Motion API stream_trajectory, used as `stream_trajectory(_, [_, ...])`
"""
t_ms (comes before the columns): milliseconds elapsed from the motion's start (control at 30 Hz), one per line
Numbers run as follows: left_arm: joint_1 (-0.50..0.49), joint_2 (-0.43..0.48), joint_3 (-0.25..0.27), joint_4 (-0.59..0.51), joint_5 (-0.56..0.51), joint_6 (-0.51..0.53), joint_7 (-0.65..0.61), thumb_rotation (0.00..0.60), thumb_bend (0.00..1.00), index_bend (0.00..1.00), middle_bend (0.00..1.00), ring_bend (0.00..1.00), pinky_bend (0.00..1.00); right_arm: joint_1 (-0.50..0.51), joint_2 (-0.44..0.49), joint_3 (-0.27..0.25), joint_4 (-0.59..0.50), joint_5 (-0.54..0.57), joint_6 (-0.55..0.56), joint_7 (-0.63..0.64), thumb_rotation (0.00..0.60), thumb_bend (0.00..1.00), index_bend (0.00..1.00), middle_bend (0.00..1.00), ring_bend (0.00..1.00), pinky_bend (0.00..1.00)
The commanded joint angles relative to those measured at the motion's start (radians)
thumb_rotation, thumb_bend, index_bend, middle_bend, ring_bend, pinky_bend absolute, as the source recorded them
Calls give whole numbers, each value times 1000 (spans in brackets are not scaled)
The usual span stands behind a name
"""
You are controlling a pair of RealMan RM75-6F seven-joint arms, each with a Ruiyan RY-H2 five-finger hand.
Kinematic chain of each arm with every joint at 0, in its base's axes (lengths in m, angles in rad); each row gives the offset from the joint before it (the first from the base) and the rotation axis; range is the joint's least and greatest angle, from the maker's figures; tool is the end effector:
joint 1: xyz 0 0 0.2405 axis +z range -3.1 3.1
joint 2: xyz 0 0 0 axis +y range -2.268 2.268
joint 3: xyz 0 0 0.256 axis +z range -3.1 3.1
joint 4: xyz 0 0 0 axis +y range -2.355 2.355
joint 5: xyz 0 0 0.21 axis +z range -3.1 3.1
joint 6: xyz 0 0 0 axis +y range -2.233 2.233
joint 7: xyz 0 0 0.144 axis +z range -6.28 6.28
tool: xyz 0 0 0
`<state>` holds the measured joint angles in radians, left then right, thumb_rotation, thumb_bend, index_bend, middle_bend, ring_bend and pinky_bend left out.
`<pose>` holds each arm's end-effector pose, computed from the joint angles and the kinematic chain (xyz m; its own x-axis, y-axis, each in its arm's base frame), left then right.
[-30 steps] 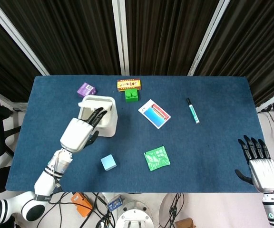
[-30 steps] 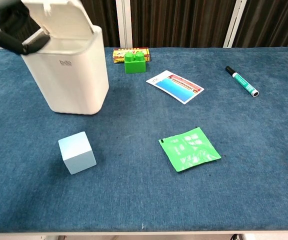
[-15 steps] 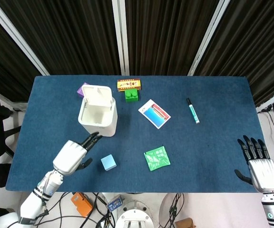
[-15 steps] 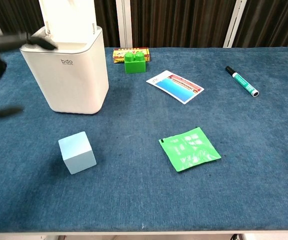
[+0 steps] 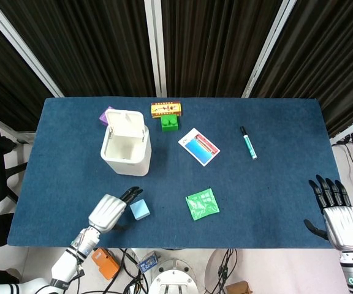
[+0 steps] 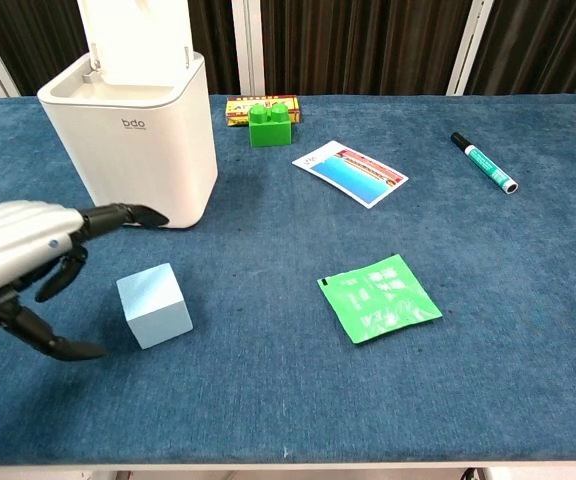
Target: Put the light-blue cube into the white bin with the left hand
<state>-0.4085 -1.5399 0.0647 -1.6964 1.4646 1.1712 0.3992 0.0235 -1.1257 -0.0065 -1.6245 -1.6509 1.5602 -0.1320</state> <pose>-0.1793 0.2023 -0.0257 0.4243 0.3111 0.8504 0.8558 -0.4446 -0.2644 -0.2981 -0.1492 0.1500 0.5002 0.0053 0.8659 -0.8612 -0.1015 0.4981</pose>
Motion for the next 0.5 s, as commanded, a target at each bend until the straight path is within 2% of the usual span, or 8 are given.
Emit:
stream_trajectory(33, [-4,-29,-8,23,-28,-25,23,600,21,114,122,769,860,-4,4,-1,4,-6,10,10,600,307,0,0,0,0])
stream_trajectory(500, [-5,-118,-35,78,-66,-34,39,600,46,150,241,786,870,-7,2,-1,7,-13,15,11,600,307,0,0,0,0])
